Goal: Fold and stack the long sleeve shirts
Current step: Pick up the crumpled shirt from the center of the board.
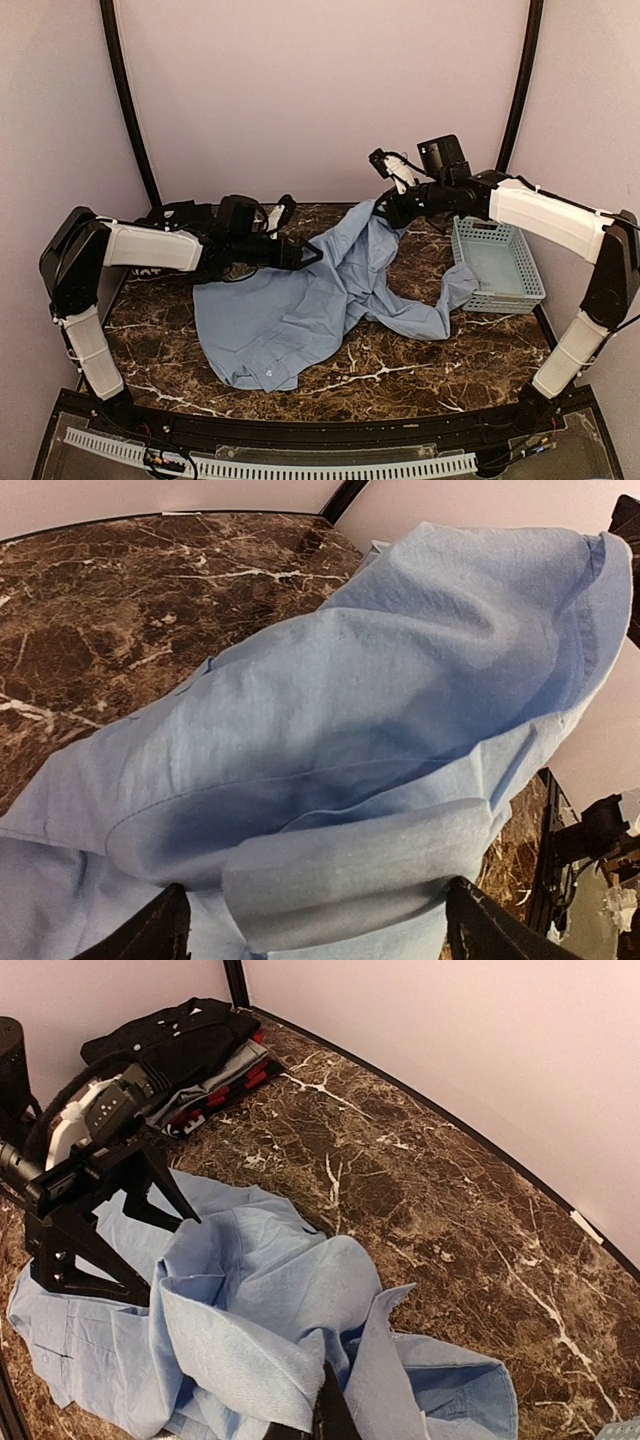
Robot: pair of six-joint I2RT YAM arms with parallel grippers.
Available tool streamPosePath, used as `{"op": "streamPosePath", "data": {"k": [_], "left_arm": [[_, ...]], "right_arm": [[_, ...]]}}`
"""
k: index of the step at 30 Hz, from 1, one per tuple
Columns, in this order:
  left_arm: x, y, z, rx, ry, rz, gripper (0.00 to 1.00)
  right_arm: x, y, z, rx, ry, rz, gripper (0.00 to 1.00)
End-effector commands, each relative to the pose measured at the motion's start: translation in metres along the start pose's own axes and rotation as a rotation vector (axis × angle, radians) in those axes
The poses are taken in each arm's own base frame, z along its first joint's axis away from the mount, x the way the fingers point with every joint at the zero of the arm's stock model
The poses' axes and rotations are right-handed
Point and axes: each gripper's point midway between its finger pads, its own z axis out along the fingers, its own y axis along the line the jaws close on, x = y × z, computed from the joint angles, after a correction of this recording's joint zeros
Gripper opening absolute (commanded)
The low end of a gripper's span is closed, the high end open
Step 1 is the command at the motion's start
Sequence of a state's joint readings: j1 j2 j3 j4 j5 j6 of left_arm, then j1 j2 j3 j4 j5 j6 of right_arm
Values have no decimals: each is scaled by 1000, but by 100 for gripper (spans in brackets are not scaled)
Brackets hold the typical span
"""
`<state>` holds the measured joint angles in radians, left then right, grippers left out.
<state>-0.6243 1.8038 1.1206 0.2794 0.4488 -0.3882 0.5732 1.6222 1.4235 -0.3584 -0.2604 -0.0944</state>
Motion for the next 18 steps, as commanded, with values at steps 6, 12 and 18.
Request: {"op": "streamPosePath", "data": {"k": [6, 12, 18], "left_arm": [[-4, -44, 3, 270, 1, -5, 29], [-4, -63, -22, 312, -32, 27, 0], [-7, -102, -57, 340, -64, 80, 0]], "right_arm": [[-19, -22, -19, 64, -75, 25, 0], [-13, -79, -34, 253, -74, 137, 0], [7, -132, -38, 408, -35, 285, 0]]}}
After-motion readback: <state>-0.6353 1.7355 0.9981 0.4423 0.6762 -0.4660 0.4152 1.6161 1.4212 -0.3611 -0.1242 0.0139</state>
